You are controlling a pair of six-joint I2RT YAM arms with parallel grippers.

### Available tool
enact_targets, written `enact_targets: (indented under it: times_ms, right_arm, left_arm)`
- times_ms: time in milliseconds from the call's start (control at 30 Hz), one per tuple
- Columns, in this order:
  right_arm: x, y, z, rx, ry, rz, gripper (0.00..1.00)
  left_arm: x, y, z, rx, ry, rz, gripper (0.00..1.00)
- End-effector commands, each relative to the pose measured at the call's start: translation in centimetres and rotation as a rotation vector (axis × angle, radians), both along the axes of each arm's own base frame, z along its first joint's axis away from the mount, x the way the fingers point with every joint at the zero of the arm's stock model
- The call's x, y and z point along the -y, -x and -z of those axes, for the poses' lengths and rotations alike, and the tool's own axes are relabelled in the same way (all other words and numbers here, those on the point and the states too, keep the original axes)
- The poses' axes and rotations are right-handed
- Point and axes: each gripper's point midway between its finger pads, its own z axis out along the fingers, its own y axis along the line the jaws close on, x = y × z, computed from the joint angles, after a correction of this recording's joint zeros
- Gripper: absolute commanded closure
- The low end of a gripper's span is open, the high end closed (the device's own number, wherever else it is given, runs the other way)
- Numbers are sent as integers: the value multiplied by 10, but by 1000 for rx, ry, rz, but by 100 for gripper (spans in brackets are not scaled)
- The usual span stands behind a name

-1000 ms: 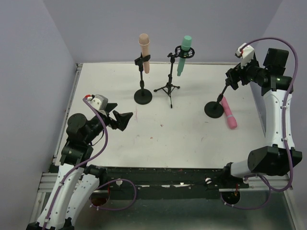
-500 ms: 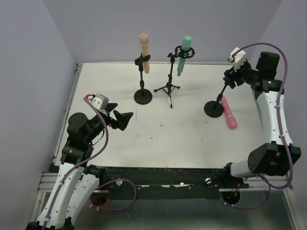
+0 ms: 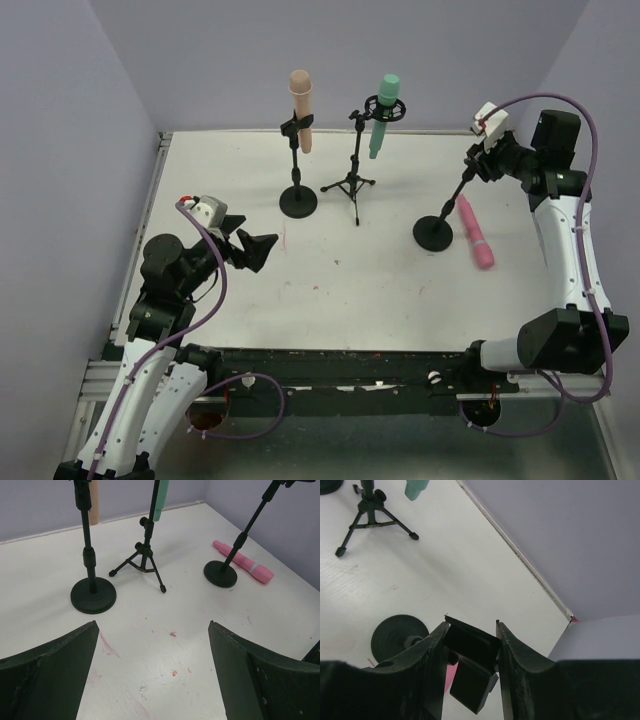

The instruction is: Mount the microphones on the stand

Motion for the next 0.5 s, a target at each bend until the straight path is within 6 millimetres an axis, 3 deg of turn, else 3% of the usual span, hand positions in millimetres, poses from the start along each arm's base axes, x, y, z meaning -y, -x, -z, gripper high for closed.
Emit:
enact_targets:
  times_ms: [0, 267, 467]
  right_arm:
    - [-35, 27, -26, 7, -90, -123, 69]
    - [-105, 81, -24, -59, -89, -398, 70]
    - [-142, 114, -21, -98, -103, -554, 70]
  left_arm:
    - [1, 1, 8, -20, -6, 10, 2]
    - [2, 0, 9, -27, -6, 16, 2]
    - [5, -1, 12, -35, -4, 26, 2]
